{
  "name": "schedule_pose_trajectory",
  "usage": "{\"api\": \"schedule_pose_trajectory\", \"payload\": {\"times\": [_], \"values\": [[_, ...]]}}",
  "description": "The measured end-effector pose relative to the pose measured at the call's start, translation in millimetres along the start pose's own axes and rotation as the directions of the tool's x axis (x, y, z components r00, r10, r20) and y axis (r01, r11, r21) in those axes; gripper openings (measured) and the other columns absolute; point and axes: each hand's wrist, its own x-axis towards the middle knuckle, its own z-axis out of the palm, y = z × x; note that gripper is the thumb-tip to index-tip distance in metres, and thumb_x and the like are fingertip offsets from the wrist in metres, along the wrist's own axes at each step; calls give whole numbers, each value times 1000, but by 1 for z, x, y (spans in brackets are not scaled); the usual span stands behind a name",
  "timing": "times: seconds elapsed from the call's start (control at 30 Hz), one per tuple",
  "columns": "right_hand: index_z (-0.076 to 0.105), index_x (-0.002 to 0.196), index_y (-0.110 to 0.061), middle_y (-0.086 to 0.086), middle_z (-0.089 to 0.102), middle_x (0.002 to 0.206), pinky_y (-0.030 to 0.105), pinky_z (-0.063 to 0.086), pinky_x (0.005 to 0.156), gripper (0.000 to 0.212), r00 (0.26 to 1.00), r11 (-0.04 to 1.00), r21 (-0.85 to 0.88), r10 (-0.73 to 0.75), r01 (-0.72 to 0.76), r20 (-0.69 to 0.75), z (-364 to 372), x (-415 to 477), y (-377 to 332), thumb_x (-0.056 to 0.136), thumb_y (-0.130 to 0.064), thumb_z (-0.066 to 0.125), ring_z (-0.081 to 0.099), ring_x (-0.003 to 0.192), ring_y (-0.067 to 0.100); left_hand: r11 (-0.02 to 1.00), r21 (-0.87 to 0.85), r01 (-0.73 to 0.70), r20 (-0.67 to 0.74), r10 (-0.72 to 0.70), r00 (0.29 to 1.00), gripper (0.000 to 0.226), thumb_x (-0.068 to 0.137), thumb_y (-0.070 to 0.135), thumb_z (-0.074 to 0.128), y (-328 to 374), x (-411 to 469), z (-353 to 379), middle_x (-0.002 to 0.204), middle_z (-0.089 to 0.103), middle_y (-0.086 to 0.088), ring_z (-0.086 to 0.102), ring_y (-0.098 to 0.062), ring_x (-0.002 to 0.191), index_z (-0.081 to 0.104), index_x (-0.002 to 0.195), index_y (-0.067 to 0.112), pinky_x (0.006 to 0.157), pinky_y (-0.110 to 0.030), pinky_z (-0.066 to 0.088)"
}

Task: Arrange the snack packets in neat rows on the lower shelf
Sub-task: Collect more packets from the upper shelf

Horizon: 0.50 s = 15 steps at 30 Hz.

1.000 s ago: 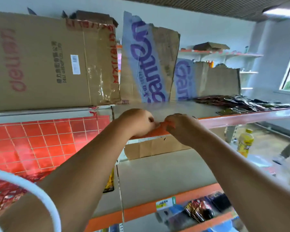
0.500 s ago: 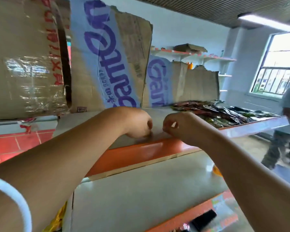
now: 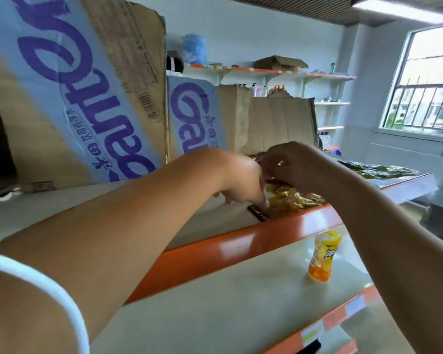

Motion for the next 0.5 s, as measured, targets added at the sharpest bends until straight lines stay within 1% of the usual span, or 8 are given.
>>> {"api": "schedule_pose_trajectory", "payload": {"times": [0.07,0.17,0.27,0.3,0.33,0.4,0.47,0.5], "values": [[71,81,-34,-13,70,77,31,55,64,13,1000,1000,4,-25,25,-7,-8,11,17,90,-26,67,64,68,4,999,-37,8,20,-7,1000,50,92,66,60,12,20,-3,124,68,1,66,-18,109,64,131,36,99,-43,56],[69,74,-37,-11,71,81,37,56,75,21,998,999,-20,-47,47,34,-17,36,48,89,-22,70,67,78,14,999,5,44,56,-44,997,72,77,84,61,30,50,-7,129,66,3,64,-20,115,63,130,35,99,-44,55],[72,86,-30,-8,69,93,35,54,79,3,992,996,-45,-70,75,107,-19,56,61,89,-31,71,65,88,16,997,16,75,40,-76,996,79,71,83,67,35,62,-6,127,66,5,63,-19,113,63,130,30,99,-41,54],[73,93,-25,-7,69,97,30,51,78,7,987,994,-48,-86,93,136,-19,63,62,90,-31,72,64,91,15,996,3,91,18,-91,996,78,73,79,70,33,62,-4,126,65,6,62,-18,112,61,133,30,100,-41,53],[74,99,-22,-5,69,101,27,48,77,13,979,992,-59,-99,111,180,-17,71,64,89,-31,72,64,94,16,993,-3,114,-3,-114,993,76,74,75,71,29,62,-3,126,65,6,62,-18,113,60,134,29,100,-41,53],[73,101,-23,-3,71,104,30,51,82,18,946,985,-100,-104,141,306,-14,83,57,86,-33,76,65,97,19,984,-14,175,-22,-175,984,71,76,72,73,13,59,1,122,67,7,63,-16,110,63,131,29,97,-39,54],[69,92,-29,-5,70,99,39,54,88,19,882,967,-164,-98,193,462,-12,93,49,81,-41,79,65,96,21,966,-19,258,-4,-258,966,68,75,73,73,-6,55,2,112,68,10,63,-13,101,66,127,30,91,-35,55],[67,88,-30,-8,67,95,39,54,86,22,844,948,-215,-89,235,529,-11,97,44,79,-46,80,64,95,20,953,-13,304,15,-303,953,69,74,74,73,-15,54,2,109,66,11,62,-13,99,66,128,31,89,-33,54]]}}
